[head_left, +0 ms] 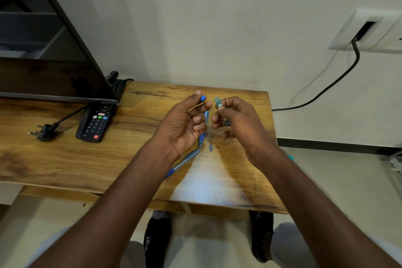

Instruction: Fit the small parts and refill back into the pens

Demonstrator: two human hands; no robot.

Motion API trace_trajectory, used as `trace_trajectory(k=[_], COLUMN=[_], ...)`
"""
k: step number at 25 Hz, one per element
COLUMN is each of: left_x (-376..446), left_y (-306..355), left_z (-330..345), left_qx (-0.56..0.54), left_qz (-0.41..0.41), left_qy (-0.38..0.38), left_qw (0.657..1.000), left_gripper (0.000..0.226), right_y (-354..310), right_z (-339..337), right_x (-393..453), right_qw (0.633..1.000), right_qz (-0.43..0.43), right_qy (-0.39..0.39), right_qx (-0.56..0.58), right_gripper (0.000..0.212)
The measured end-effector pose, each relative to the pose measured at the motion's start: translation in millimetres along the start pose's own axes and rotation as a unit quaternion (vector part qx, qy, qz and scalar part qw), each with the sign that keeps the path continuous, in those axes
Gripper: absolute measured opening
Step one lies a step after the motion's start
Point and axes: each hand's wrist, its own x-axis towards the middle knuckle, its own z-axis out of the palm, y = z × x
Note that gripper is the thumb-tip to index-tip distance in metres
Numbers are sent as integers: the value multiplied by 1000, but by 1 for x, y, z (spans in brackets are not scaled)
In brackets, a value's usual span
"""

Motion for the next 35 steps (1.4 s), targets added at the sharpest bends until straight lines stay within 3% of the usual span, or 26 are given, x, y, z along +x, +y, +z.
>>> trace_trajectory(k=[8,25,35], left_x=[-1,3,0], left_y=[-4,0,4], left_z=[3,-9,-15], left_qx=[-4,88,258], left_qz=[-1,13,53], left_qy=[13,32,66], left_qw=[1000,996,962], left_gripper=[9,15,22], right_y=[-7,2,4], right_z=[0,-6,-10], right_x=[-4,-3,-2], right_qw=[999,999,994], right_qz=[-3,-12,-29], right_qy=[16,-2,-11], right_qx=[33,-31,-107], right_gripper=[12,9,15])
